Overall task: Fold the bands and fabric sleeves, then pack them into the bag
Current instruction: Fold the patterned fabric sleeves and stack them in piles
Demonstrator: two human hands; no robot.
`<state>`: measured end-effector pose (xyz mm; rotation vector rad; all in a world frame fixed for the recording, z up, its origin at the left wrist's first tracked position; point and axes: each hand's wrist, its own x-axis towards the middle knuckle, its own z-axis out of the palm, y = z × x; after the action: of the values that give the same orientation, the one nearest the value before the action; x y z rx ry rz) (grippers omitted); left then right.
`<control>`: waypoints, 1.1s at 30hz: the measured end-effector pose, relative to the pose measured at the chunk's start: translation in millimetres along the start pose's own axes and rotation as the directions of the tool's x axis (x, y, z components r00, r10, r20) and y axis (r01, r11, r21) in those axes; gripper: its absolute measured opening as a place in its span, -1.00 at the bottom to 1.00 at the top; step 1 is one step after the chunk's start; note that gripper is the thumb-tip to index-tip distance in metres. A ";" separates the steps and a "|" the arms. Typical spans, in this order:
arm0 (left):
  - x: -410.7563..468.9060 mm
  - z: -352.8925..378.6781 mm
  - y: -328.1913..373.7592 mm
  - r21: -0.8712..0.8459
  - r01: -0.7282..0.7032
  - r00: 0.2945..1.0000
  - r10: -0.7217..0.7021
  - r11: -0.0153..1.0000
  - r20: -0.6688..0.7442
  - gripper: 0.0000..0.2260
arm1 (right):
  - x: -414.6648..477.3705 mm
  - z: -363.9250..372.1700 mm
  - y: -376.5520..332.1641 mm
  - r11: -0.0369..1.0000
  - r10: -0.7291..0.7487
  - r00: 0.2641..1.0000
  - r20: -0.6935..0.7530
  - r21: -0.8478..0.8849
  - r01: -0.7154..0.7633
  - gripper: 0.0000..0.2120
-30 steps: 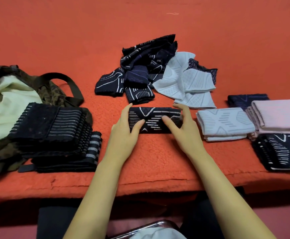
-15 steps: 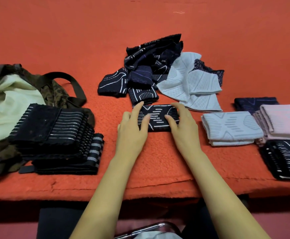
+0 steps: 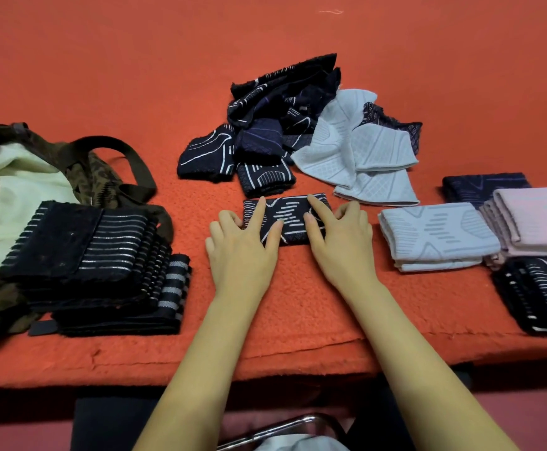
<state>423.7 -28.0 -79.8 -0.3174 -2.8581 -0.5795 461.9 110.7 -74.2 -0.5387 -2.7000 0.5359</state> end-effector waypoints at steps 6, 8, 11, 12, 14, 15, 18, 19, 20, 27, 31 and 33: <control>3.2 -7.4 -10.2 -0.251 -0.032 0.989 0.067 0.967 0.131 -0.59 | 4.0 -2.9 8.1 0.984 -0.011 0.999 0.048 0.178 0.003 -0.62; 4.0 -8.2 -11.3 -0.296 -0.010 0.988 0.055 0.955 0.145 -0.59 | 3.8 -1.2 8.6 0.987 -0.036 0.999 0.027 0.155 0.031 -0.63; 6.1 -6.8 -7.5 -0.268 0.027 0.991 0.010 0.963 0.135 -0.61 | 5.8 1.7 6.5 0.997 -0.042 0.999 0.034 0.071 0.039 -0.62; 6.1 -6.4 -6.2 -0.242 0.031 0.991 0.002 0.970 0.132 -0.61 | 6.7 2.3 5.7 0.997 -0.047 0.998 0.031 0.055 0.046 -0.61; 4.6 -5.8 -4.4 -0.174 0.009 0.992 0.013 0.985 0.123 -0.61 | 8.4 3.6 5.7 0.997 -0.061 0.998 0.022 0.055 0.060 -0.60; 4.1 -5.5 -4.3 -0.148 -0.009 0.992 0.028 0.989 0.125 -0.60 | 8.8 4.1 6.4 0.995 -0.067 0.998 0.016 0.074 0.065 -0.60; 3.9 -8.6 -6.6 -0.184 -0.027 0.985 0.057 0.983 0.160 -0.60 | 6.1 3.0 5.7 0.971 -0.091 0.995 -0.028 0.218 0.095 -0.63; 4.2 -11.4 -7.9 -0.258 -0.011 0.984 0.056 0.966 0.168 -0.61 | 3.6 0.7 4.2 0.959 -0.105 0.993 -0.052 0.260 0.115 -0.63; 4.5 -14.8 -8.8 -0.358 0.011 0.985 0.052 0.934 0.165 -0.62 | 0.3 -2.4 2.9 0.948 -0.122 0.990 -0.077 0.285 0.139 -0.63; -6.4 -38.2 27.8 -0.748 0.002 0.986 0.126 0.664 0.114 -0.64 | -26.3 -60.9 15.8 0.897 -0.098 0.950 -0.296 0.387 0.213 -0.62; -24.6 -41.7 81.1 -0.803 -0.018 0.962 0.229 0.596 0.148 -0.71 | -42.7 -99.3 57.5 0.910 0.012 0.935 -0.355 0.392 0.137 -0.61; -39.3 -40.0 111.8 -0.830 -0.024 0.940 0.296 0.557 0.172 -0.73 | -53.5 -118.2 86.9 0.918 0.060 0.917 -0.394 0.382 0.104 -0.62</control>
<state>495.5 49.9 -13.3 -0.8625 -2.5172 -1.9689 580.3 197.3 -20.8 -0.4438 -2.1292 0.8417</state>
